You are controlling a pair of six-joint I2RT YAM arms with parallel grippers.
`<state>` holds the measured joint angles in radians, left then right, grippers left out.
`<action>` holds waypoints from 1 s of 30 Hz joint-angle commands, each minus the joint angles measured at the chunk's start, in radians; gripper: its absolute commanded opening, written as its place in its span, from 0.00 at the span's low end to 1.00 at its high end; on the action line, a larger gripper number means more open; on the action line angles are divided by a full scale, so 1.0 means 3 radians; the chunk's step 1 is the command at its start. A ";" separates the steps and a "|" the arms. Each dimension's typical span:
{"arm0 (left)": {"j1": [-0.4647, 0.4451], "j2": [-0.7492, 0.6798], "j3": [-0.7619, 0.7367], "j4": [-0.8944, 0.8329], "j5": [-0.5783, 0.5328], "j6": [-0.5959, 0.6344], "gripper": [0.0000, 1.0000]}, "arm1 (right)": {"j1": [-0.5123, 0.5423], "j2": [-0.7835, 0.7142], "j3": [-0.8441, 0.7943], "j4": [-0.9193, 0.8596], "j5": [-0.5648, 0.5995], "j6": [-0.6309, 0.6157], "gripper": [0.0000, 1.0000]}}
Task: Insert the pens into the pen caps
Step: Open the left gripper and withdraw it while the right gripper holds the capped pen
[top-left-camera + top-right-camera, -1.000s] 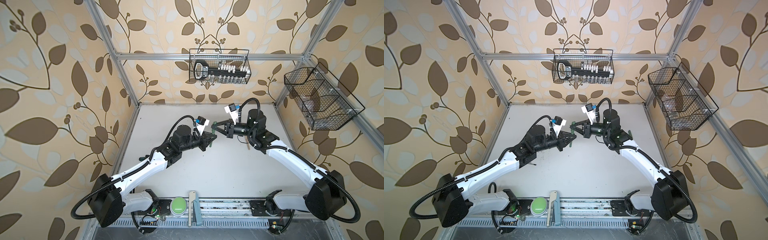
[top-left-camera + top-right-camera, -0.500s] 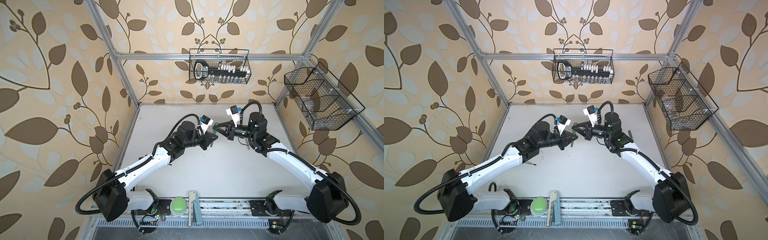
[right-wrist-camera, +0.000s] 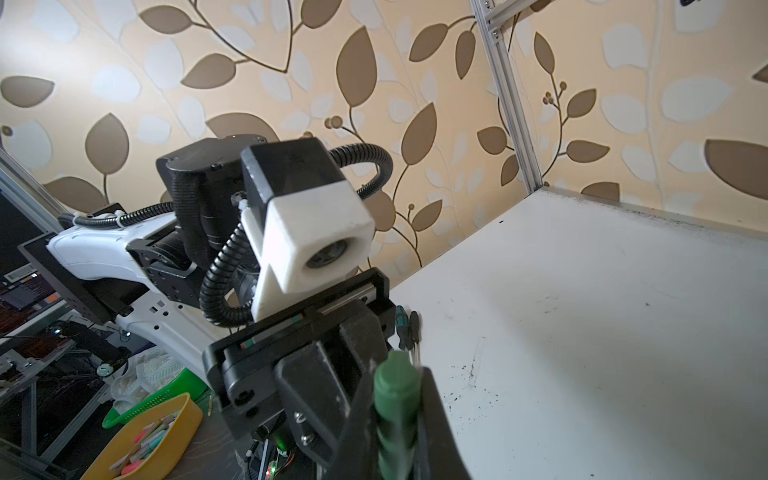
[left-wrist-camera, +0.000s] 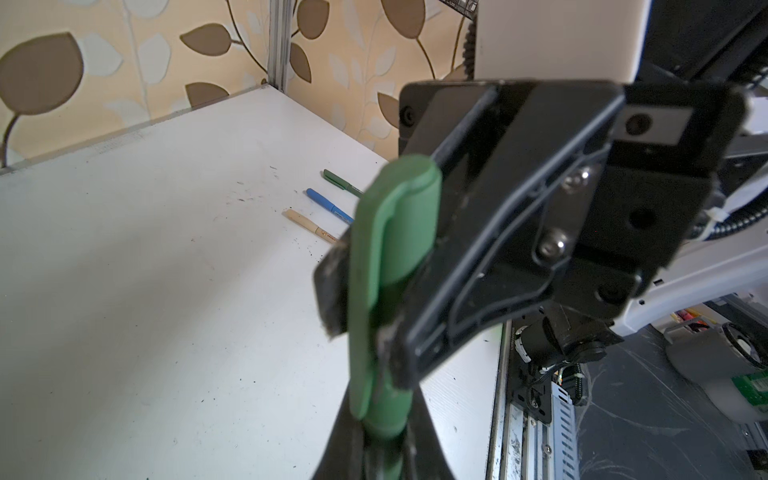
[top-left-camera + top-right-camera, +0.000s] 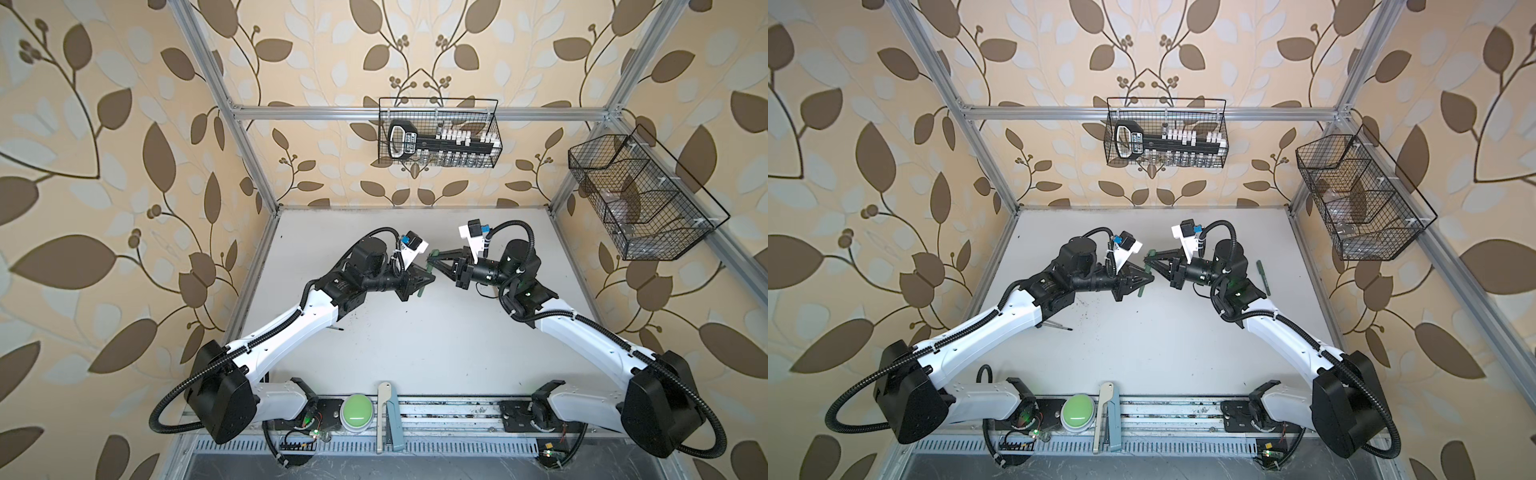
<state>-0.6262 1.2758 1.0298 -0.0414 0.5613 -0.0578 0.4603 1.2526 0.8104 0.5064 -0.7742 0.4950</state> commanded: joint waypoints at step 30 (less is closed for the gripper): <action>0.0589 -0.1110 -0.0762 -0.0608 -0.3439 -0.0928 0.99 | -0.0976 0.1226 0.1520 -0.3667 0.1675 -0.1197 0.00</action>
<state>-0.4923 0.9497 0.8154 -0.2245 -0.4011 -0.2569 0.1776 1.5742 1.2640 -0.5224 -0.3359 0.1936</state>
